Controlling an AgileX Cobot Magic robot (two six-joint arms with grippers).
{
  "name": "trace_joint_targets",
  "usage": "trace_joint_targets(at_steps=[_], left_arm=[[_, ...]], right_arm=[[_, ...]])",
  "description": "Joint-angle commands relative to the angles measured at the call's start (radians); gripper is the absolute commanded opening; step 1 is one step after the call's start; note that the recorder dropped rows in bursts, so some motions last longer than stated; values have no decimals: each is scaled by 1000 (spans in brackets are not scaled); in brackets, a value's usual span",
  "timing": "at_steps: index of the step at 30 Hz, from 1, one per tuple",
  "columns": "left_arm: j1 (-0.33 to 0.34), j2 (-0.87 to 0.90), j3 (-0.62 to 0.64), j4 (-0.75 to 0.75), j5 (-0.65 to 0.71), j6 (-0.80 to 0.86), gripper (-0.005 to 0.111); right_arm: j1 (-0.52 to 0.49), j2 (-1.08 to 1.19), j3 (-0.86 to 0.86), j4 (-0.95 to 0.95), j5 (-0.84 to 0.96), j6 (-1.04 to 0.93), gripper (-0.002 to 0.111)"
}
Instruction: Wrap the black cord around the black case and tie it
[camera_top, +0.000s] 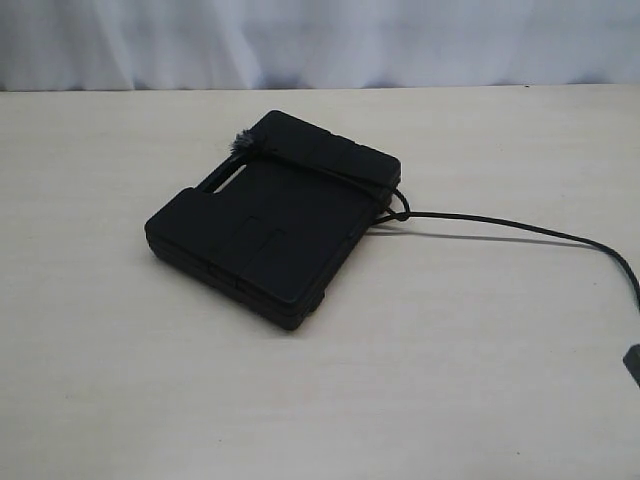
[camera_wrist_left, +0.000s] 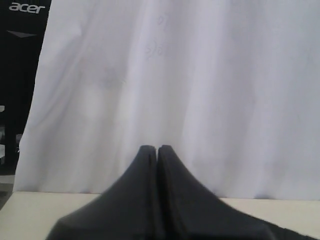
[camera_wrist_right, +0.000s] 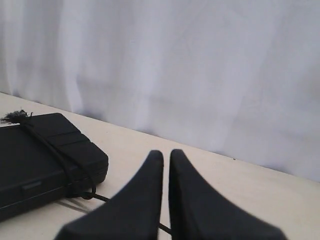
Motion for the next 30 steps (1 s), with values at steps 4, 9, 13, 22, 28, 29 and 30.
trace_joint_targets(at_steps=[4, 9, 13, 22, 28, 29, 30], left_arm=[[-15, -212, 172, 212, 188, 2, 0], [-19, -369, 172, 231, 537, 2, 0], [-17, -369, 172, 231, 557, 2, 0], [-17, -369, 172, 224, 558, 2, 0], [-17, -369, 172, 166, 558, 2, 0], [-17, -369, 172, 151, 558, 2, 0], [-17, -369, 172, 151, 558, 2, 0]], right_arm=[[4, -234, 23, -6, 307, 4, 4], [2, -399, 23, -6, 378, 4, 4], [-2, -399, 23, -6, 315, 4, 4], [-2, -399, 23, -6, 315, 4, 4], [-37, -399, 23, -6, 315, 4, 4], [-65, -399, 23, -6, 315, 4, 4], [-71, -399, 23, -6, 315, 4, 4]])
